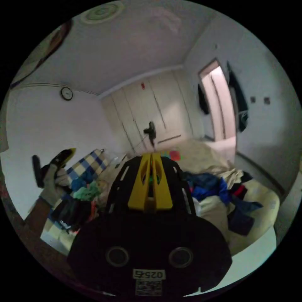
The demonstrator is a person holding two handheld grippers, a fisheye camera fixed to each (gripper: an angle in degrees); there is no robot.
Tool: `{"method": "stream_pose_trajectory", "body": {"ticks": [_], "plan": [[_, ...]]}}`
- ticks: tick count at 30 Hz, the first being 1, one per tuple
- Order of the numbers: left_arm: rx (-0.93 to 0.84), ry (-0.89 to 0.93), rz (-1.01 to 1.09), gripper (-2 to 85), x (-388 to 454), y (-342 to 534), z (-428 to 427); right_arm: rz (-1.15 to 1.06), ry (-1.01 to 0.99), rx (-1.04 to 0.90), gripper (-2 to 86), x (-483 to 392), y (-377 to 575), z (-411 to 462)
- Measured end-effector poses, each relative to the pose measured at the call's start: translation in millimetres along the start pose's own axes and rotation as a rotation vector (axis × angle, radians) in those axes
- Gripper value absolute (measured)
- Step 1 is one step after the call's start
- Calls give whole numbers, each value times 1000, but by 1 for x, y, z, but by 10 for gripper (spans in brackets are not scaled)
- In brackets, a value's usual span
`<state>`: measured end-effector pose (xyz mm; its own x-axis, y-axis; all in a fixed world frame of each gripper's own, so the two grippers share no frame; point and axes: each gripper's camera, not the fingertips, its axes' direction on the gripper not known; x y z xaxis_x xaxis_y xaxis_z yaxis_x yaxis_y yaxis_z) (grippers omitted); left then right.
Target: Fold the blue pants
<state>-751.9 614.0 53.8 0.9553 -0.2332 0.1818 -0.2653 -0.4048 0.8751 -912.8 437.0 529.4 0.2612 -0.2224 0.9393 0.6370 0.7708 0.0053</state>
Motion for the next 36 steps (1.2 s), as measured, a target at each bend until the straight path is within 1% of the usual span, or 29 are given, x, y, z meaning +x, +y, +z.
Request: {"method": "stream_pose_trajectory", "body": {"ticks": [1,2,3,4,5,6,7,8,11,13,15,16,18,19,21,22,23,25,26,27,28,29,30,31,33,34,36], "plan": [[-40,27,10,25,-4,8,27,-13,-7,-54,25,12,0,13],[-114,44,65,58,-7,26,79,-29,10,-142,58,34,4,37],[-186,19,117,90,-9,47,128,-72,42,-190,89,53,10,57],[-222,10,124,105,-11,59,152,-78,62,-215,104,62,13,66],[-351,28,139,126,-15,83,203,-51,100,-271,127,84,19,84],[-486,48,104,135,-22,107,249,-17,116,-317,144,108,24,101],[-540,62,80,134,-26,120,271,2,118,-345,146,119,26,108],[-623,96,43,129,-36,145,312,24,129,-384,148,141,29,123],[-793,138,49,115,-54,189,402,62,132,-505,141,190,31,154],[-847,126,53,112,-65,200,448,70,130,-555,140,215,28,169],[-937,98,47,100,-83,205,500,39,114,-635,139,240,22,189],[-961,93,46,97,-88,206,511,30,99,-652,139,245,20,194],[-1054,21,75,71,-101,207,545,16,80,-715,135,261,13,213],[-1054,5,60,68,-104,204,550,21,78,-728,134,264,12,217],[-1100,-17,32,55,-114,190,562,62,61,-836,109,270,10,235],[-1122,-18,19,52,-116,187,564,69,85,-871,102,270,12,238],[-1151,-21,-22,45,-125,180,565,68,172,-856,86,267,11,232],[-1158,41,-164,24,-145,173,558,114,246,-824,54,263,12,213],[-1143,112,-314,10,-162,171,547,162,261,-800,22,261,13,193],[-1098,191,-430,-2,-176,171,529,243,213,-771,9,262,13,169],[-1061,238,-467,-5,-181,170,518,288,171,-754,2,264,13,156],[-986,333,-518,-11,-187,169,491,373,88,-713,-2,267,16,124],[-948,400,-558,-13,-191,170,463,470,-10,-656,-5,271,21,90],[-933,428,-565,-14,-190,170,448,515,-89,-625,-6,272,25,72],[-861,530,-601,-14,-187,165,385,710,-445,-485,-8,272,45,3],[-844,550,-614,-14,-186,163,369,752,-519,-443,-8,269,51,-15],[-798,651,-624,-11,-178,146,310,878,-726,-256,-9,251,72,-89]]}}
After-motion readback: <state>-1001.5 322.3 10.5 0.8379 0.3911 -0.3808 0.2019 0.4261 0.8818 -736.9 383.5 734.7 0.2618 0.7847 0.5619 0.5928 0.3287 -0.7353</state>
